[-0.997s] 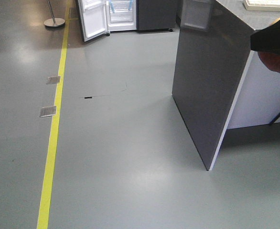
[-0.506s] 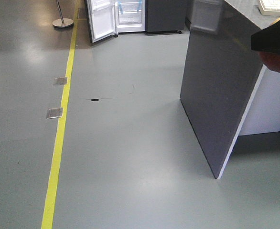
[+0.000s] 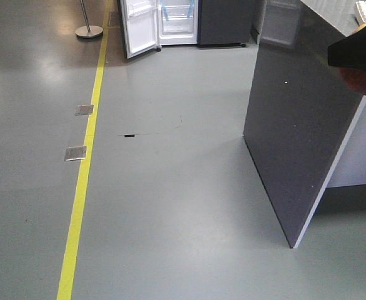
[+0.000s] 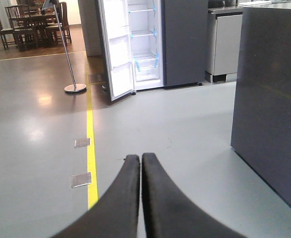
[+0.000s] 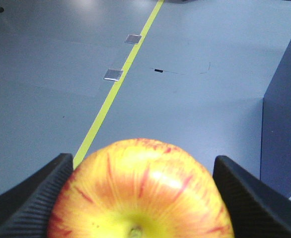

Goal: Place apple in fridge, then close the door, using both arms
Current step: 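Drive the base along the yellow line toward the open refrigerator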

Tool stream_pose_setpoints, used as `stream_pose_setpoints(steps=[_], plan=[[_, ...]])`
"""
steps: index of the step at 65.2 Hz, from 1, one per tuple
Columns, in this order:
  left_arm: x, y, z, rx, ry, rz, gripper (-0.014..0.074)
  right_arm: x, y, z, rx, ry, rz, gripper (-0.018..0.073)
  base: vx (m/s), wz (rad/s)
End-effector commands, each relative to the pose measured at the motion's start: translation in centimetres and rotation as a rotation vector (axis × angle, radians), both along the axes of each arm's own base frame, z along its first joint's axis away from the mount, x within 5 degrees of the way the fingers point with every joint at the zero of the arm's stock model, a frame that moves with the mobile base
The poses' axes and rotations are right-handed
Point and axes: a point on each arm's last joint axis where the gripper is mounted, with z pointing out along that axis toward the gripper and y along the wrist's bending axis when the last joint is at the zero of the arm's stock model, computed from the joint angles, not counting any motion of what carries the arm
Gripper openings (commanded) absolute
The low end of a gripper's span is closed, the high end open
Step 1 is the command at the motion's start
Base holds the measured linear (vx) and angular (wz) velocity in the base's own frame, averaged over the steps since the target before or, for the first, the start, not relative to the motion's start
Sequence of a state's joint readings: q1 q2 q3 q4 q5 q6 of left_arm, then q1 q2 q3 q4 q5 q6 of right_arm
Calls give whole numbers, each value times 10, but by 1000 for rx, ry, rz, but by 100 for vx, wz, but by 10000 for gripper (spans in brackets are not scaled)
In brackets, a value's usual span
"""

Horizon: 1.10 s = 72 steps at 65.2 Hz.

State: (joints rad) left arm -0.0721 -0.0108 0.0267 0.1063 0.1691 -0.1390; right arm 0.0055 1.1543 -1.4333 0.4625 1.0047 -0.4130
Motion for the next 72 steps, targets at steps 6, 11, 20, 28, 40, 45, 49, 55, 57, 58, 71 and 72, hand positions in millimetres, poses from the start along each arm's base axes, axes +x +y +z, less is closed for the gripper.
stream_pose_setpoints(steps=[6,11,20,28,40,45,49,55,57,58,71,72], plan=[[0,-1,2,-12,-72,-7,-8,-6,-1,19,31,-111,-20,179,12,4],[0,-1,2,-12,-72,-7,-8,-6,-1,19,31,-111,-20,179,12,4],[0,-1,2,-12,-72,-7,-8,-6,-1,19,31,-111,-20,179,12,4],[0,-1,2,-12,-72,-7,-8,-6,-1,19,31,-111,-20,179,13,3],[0,-1,2,-12,-72,-7,-8,-6,-1,19,31,-111,-20,179,13,3],[0,-1,2,-12,-72,-7,-8,-6,-1,19,31,-111,-20,179,14,4],[0,-1,2,-12,-72,-7,-8,-6,-1,19,31,-111,-20,179,14,4],[0,-1,2,-12,-72,-7,-8,-6,-1,19,31,-111,-20,179,14,4],[0,-1,2,-12,-72,-7,-8,-6,-1,19,31,-111,-20,179,14,5],[0,-1,2,-12,-72,-7,-8,-6,-1,19,31,-111,-20,179,14,4],[0,-1,2,-12,-72,-7,-8,-6,-1,19,31,-111,-20,179,14,5],[0,-1,2,-12,-72,-7,-8,-6,-1,19,31,-111,-20,179,14,5]])
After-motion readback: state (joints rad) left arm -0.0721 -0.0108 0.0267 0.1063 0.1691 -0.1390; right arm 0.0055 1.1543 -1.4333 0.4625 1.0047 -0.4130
